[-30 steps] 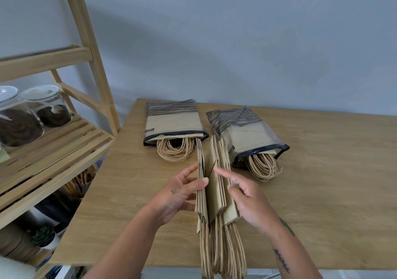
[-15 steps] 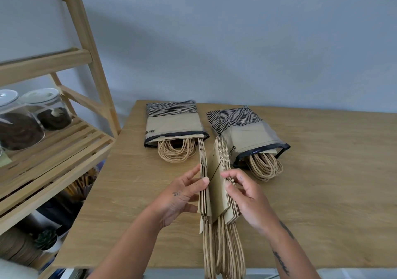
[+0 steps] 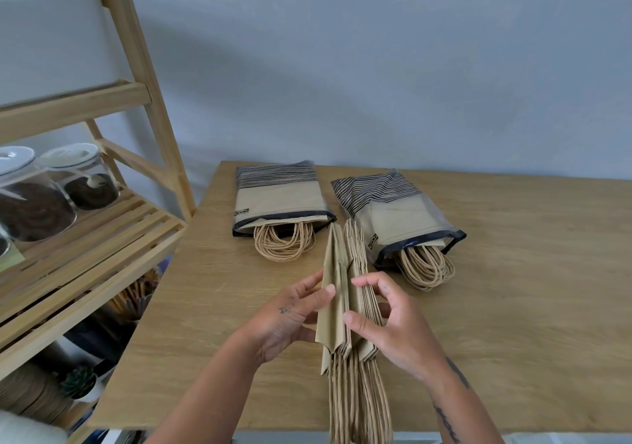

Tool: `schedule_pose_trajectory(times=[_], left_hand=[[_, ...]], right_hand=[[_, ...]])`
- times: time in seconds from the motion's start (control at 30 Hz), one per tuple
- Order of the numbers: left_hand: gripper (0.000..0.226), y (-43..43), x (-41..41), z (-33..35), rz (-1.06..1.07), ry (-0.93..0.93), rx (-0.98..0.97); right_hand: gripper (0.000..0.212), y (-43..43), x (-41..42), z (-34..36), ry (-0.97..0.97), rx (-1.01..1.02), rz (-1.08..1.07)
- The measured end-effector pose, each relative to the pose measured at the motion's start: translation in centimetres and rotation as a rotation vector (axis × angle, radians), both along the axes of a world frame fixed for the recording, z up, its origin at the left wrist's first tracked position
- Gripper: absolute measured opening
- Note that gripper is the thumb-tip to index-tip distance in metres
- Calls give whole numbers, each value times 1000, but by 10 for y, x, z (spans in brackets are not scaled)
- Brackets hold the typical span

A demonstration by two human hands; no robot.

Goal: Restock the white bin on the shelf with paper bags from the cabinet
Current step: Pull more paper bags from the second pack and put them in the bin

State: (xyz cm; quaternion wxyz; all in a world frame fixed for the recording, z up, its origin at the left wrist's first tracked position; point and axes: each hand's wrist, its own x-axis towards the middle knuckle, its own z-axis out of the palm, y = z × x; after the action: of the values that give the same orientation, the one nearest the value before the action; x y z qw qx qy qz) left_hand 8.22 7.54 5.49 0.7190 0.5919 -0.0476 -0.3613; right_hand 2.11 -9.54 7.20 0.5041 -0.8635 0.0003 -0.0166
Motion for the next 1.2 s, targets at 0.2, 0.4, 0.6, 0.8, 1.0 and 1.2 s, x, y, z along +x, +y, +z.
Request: schedule_pose_trajectory(times=[0.2, 0.4, 0.6, 0.8, 1.0, 1.2], left_hand=[[60, 0, -1, -3, 18, 23, -18], [58, 3, -2, -2, -5, -3, -36], [33, 4, -3, -1, 19, 0, -54], [37, 2, -3, -11, 0, -48, -53], [50, -7, -15, -49, -25, -305, 181], [63, -7, -17, -63, 109, -359, 239]], right_hand=[[51, -1, 1, 4, 34, -20, 24], [36, 2, 4, 12, 64, -72, 91], [48, 4, 5, 18, 116, -58, 189], [16, 11, 11, 27, 151, -197, 122], [20, 3, 17, 16, 254, -287, -58], [29, -11, 18, 9, 184, 27, -122]])
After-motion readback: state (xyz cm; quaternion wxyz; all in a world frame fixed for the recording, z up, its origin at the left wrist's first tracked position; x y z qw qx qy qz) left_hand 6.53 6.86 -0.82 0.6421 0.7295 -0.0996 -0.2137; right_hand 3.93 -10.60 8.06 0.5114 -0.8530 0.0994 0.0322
